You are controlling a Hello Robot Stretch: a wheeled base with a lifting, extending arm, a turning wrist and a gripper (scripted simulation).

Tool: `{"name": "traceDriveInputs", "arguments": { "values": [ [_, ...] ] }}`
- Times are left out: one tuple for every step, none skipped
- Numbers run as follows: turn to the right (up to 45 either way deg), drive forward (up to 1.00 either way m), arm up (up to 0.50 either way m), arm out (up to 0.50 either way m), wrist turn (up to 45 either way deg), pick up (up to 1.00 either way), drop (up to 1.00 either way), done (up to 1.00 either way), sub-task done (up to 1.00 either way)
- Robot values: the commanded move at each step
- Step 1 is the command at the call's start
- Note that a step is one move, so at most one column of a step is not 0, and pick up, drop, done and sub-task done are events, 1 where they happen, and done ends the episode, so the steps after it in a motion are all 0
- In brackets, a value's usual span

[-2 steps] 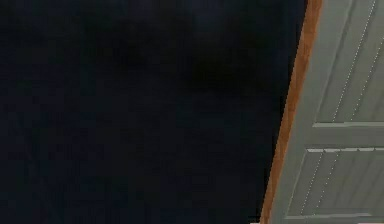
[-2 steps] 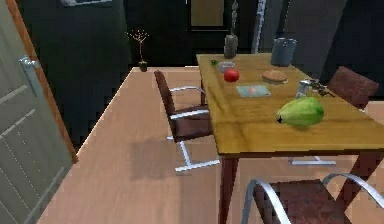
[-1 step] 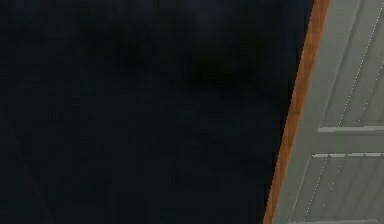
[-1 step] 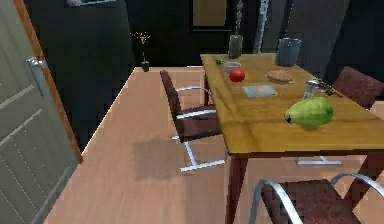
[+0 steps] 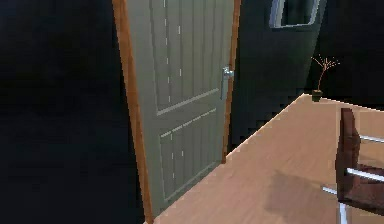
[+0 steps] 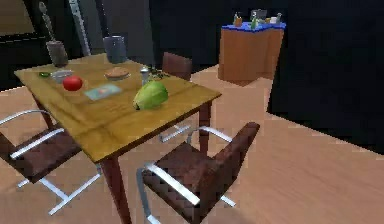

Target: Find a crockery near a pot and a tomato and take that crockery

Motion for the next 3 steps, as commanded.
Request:
{"name": "traceDriveInputs", "arguments": {
  "values": [
    [30.0, 0.00, 0.00, 0.00, 0.0, 0.00, 0.00, 0.00, 0.00],
    [0.0, 0.85, 0.00, 0.00, 0.0, 0.00, 0.00, 0.00, 0.00],
    [45.0, 0.00, 0.00, 0.00, 0.0, 0.00, 0.00, 0.00, 0.00]
  ]
}}
